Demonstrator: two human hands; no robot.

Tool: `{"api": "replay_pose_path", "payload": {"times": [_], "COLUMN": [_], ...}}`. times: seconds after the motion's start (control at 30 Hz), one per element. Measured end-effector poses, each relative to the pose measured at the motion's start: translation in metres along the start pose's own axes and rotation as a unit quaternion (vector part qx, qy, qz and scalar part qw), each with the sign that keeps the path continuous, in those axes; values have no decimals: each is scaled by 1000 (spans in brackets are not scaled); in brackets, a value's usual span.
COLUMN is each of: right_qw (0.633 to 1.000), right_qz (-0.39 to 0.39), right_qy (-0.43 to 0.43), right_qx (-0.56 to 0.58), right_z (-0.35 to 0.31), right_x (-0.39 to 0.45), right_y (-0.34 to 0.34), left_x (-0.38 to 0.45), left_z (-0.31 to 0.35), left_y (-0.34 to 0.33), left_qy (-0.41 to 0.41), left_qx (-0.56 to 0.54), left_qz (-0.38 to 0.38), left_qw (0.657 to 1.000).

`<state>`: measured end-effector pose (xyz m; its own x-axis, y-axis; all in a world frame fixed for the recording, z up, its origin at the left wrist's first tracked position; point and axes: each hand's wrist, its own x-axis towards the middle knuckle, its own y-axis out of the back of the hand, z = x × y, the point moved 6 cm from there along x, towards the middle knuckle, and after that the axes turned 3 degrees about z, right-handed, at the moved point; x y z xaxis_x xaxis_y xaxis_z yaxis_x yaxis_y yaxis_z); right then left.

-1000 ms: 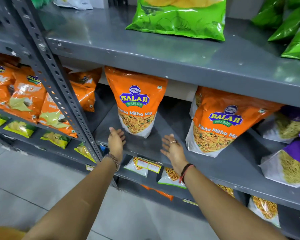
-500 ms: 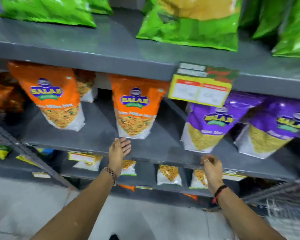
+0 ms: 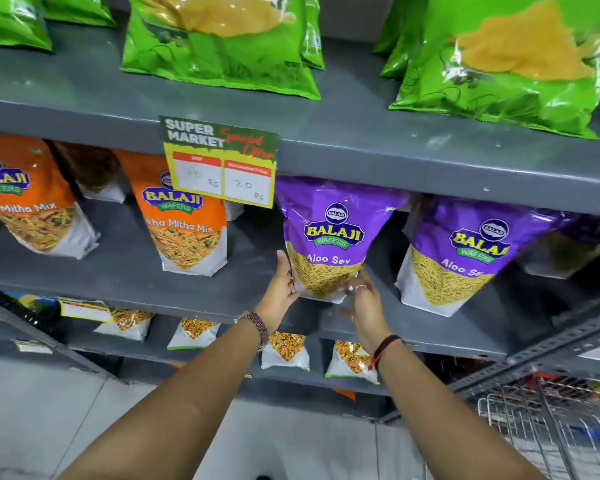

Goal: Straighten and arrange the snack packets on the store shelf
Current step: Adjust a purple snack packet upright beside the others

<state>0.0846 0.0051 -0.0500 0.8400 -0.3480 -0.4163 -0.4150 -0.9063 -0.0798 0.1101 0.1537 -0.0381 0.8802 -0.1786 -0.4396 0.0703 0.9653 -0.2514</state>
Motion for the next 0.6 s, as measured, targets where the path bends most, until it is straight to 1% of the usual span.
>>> {"api": "replay_pose_path", "payload": {"times": [0.2,0.4,0.5,0.6], "right_qw": [999,998,997,997], "right_qz": [38,68,75,80], "right_qy": [-14,-2,4,5], "right_qx": [11,17,12,19], "right_z": [-4,-7,-8,-4], "right_x": [6,9,12,13], "right_y": [7,9,9,15], "left_x": [5,7,12,12], "left_z": [8,11,11,6], "left_y": [-14,-19,-19,-13], "left_qy": [-7,5,11,-6], "left_qx": [16,-17,-14,-18], "left_qz": [-16,-20,-27,-9], "left_qw": [1000,1000,999,1000]}}
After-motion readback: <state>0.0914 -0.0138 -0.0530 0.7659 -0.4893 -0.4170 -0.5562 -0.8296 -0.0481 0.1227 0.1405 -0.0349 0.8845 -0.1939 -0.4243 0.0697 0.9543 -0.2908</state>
